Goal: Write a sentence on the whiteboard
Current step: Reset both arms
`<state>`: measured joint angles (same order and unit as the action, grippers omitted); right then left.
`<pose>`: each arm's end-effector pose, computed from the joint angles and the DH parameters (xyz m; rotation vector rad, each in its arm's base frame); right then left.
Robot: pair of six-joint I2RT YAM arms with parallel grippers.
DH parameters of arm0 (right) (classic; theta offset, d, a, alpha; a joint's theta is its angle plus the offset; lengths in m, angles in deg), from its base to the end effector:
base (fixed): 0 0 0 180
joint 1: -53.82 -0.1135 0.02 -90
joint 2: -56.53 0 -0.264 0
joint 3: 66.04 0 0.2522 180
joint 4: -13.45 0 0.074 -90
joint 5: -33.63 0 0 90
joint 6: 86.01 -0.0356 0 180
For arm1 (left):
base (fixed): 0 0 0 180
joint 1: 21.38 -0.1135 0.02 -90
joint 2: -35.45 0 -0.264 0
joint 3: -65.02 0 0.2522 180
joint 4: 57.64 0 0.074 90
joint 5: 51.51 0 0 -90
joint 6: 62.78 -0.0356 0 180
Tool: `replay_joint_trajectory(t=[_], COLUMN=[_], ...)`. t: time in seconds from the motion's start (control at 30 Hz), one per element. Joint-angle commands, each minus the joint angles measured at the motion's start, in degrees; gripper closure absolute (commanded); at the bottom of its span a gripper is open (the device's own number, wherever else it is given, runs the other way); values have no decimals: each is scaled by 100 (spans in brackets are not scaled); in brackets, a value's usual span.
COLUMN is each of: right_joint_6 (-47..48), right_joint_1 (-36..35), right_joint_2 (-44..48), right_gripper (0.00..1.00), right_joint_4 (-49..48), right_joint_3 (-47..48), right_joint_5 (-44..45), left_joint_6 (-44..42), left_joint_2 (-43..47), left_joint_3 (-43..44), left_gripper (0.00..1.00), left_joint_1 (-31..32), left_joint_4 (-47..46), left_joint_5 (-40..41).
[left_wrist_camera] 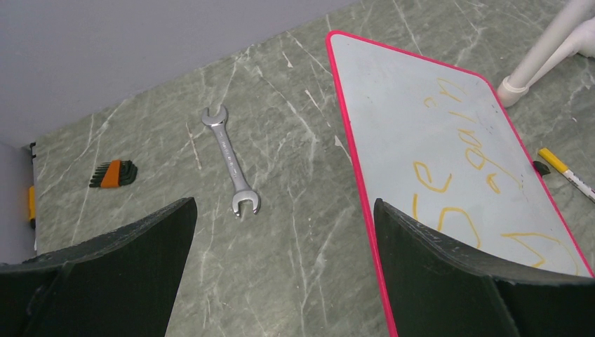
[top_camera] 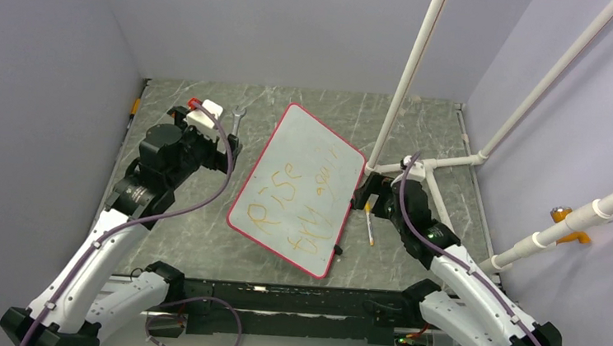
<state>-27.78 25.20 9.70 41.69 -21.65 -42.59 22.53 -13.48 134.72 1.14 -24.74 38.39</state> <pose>0.1662 0.0810 0.2399 0.2029 2.1027 0.3835 0.1750 -0.0726 0.3789 0.4218 1.7376 -0.2254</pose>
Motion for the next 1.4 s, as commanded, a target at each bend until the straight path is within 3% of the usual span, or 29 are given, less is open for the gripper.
replay_joint_trajectory(t=[0.0,0.27,0.57,0.87,1.37], right_joint_6=[477,803,636,730,597], right_joint_1=[15,15,13,12,19], right_joint_2=[90,162,5,572,1797], right_gripper=[0,0,0,0,0], right_joint_4=[-447,-495,-269,-939,323], right_joint_3=[503,1177,1768,1258,719], right_joint_5=[-595,-1036,-947,-1097,-345], left_joint_6=[214,425,425,359,428], left_joint_2=[-12,1,-14,72,221], left_joint_3=[124,106,114,67,-35], left_gripper=[1,0,1,1,1], left_joint_1=[-123,-465,-557,-556,-555], left_joint_4=[-143,-192,-103,-103,-167], left_joint_5=[63,337,891,1291,1786])
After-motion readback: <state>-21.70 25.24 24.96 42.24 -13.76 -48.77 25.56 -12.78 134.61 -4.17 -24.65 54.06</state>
